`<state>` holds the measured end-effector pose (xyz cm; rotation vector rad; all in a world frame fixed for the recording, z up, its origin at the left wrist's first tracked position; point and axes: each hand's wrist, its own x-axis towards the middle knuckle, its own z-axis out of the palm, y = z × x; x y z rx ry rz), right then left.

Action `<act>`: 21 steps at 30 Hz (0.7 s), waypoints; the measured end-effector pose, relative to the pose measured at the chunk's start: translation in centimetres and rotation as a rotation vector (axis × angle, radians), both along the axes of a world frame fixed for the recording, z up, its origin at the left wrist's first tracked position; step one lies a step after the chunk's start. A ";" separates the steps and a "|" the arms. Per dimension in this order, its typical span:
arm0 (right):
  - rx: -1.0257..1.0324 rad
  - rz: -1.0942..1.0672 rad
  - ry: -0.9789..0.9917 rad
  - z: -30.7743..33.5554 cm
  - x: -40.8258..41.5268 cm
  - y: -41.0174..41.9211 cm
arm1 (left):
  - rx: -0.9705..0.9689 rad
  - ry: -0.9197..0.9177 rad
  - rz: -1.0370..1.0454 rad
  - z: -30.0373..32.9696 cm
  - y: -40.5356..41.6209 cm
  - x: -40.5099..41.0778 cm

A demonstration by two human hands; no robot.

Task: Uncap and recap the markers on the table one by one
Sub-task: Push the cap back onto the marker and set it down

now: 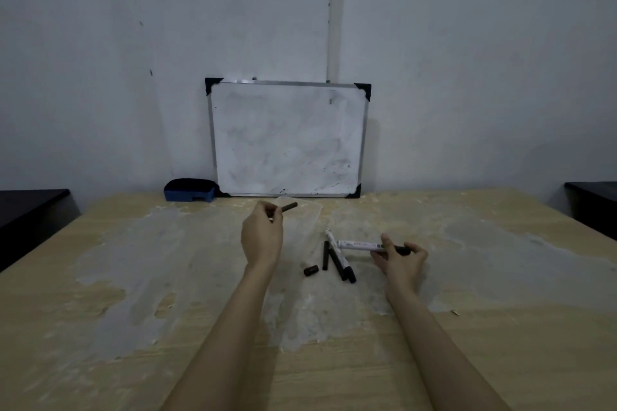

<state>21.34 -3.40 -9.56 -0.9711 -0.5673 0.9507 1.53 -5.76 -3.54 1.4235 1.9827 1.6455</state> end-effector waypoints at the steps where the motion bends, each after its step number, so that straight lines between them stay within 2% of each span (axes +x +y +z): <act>1: -0.006 0.004 -0.002 -0.1 0.0 0.2 | -0.017 0.055 0.006 0.1 0.6 0.0; 8: -0.013 0.019 -0.057 -1.0 0.4 1.0 | -0.228 0.505 0.080 -1.0 3.2 0.2; 11: -0.037 0.019 -0.086 -1.1 0.4 1.3 | -0.150 0.658 0.092 -1.5 2.5 1.7; 14: -0.019 0.006 -0.051 -1.2 0.4 1.4 | -0.109 0.805 -0.030 -2.2 1.2 3.7; 19: -0.014 -0.031 -0.007 -0.9 0.3 1.1 | -0.376 1.000 -0.164 -3.3 0.0 6.4; 21: -0.010 -0.035 0.003 -0.9 0.3 0.9 | -0.435 0.993 -0.157 -3.3 -0.1 6.8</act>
